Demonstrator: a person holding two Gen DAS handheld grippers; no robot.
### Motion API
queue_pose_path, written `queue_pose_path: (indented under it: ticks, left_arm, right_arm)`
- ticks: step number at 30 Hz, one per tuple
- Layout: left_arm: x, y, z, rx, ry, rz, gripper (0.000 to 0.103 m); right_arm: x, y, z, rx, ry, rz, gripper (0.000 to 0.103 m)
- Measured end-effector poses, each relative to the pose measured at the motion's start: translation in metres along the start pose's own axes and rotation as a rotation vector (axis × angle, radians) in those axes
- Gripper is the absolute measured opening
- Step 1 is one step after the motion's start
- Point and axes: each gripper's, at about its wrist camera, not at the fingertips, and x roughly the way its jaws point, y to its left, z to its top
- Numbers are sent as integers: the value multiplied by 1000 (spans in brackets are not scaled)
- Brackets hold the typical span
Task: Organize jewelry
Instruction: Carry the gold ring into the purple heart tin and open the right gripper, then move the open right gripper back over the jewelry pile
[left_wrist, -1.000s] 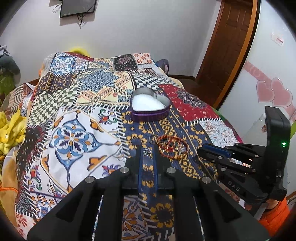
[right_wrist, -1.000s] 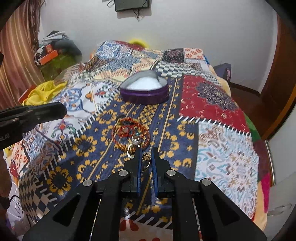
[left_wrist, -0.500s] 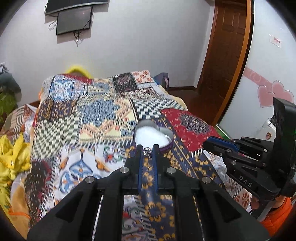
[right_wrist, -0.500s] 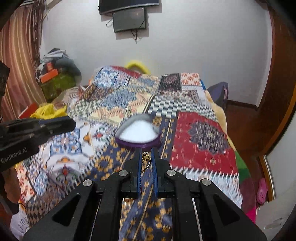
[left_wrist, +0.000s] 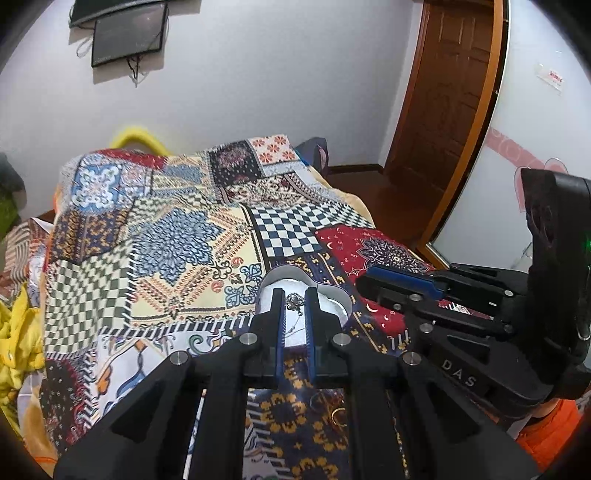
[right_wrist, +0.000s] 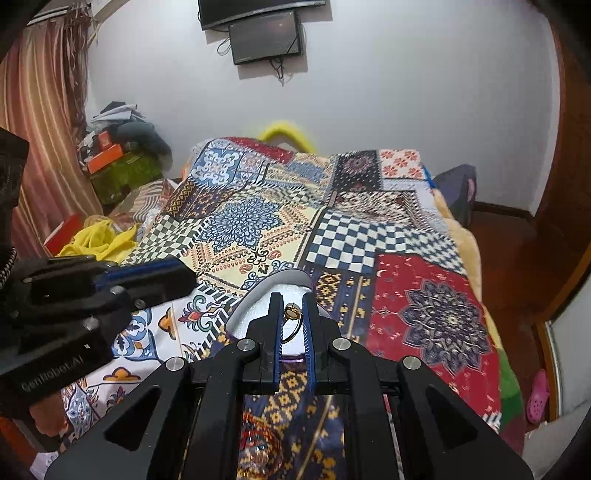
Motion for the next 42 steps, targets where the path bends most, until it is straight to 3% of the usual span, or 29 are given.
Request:
queue_pose_path:
  ticks: [11,25,28,34,42]
  left_arm:
    - [49,17,0,-30,107,-45,9]
    - [54,20,0,-15,125,-44,9]
    - [47,20,2,-10,112,-29,9]
    - [30,21,6,-2,85,10,20]
    - [0,14,3,29,52,48,32]
  right_arm:
    - [39,-12,2,-20,121,85,9]
    - [57,-16,-2,-23,206,125,9]
    - [53,-14,-1,-39,206,118,10]
    - [34,-11,2,-64,167,64,22]
    - [-1,-13,9,-69,99,-20,25]
